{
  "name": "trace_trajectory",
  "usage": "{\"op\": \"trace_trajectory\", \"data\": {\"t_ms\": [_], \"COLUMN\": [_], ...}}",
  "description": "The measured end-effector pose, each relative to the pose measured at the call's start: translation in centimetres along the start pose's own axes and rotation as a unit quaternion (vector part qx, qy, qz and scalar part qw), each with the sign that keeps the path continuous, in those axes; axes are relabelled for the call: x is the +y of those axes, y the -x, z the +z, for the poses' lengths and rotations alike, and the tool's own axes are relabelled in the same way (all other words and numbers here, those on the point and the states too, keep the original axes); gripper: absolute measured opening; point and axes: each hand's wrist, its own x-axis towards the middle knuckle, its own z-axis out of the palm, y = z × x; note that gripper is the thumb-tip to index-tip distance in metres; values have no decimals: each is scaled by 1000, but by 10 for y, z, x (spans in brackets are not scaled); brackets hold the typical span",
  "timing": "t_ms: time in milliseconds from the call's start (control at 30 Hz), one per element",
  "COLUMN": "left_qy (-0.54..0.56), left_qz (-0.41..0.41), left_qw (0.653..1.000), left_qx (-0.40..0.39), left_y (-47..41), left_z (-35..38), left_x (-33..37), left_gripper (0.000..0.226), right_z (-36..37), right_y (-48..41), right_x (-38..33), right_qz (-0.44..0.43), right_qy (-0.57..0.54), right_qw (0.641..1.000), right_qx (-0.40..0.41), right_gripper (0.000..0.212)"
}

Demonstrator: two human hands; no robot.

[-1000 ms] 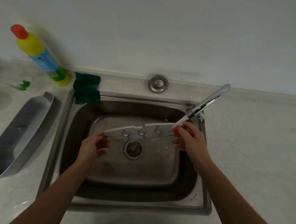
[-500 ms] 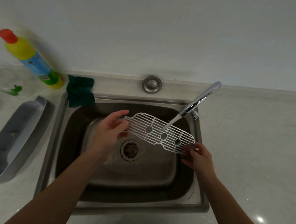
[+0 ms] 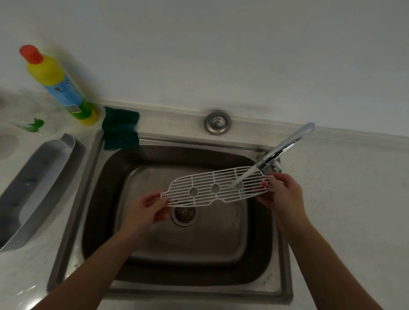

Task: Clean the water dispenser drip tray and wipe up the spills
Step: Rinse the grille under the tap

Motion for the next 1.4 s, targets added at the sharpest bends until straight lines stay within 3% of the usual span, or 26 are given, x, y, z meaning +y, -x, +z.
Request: {"op": "trace_trajectory", "data": {"t_ms": [133,300,533,767,867,1000,1200,1300,1400], "left_qy": [6,59,76,-6,-80,-145,-64,-68,-75], "left_qz": [-56,-81,-46,34,89,128,65,99,142], "left_qw": [998,995,993,985,975,970,995,992,984], "left_qx": [3,-18,-73,-168,-189,-150,-31,45,74], "left_y": [-17,-36,-49,-12,5,13,16,20,30], "left_z": [4,34,75,101,95,71,6,-19,-34], "left_x": [-21,-19,16,48,52,48,45,43,52], "left_gripper": [21,22,26,24,22,17,21,18,17], "right_z": [9,-10,-49,-76,-79,-62,-3,18,24], "right_y": [28,52,54,39,34,24,8,6,3], "right_x": [-15,9,73,97,96,86,48,34,33], "right_qz": [-90,-142,-44,50,52,35,-18,-83,-107], "right_qy": [49,77,50,11,22,41,80,125,213], "right_qw": [994,987,992,986,986,991,996,988,969], "right_qx": [-26,19,110,159,158,122,34,-34,-61], "right_gripper": [15,20,18,23,25,21,21,24,34]}}
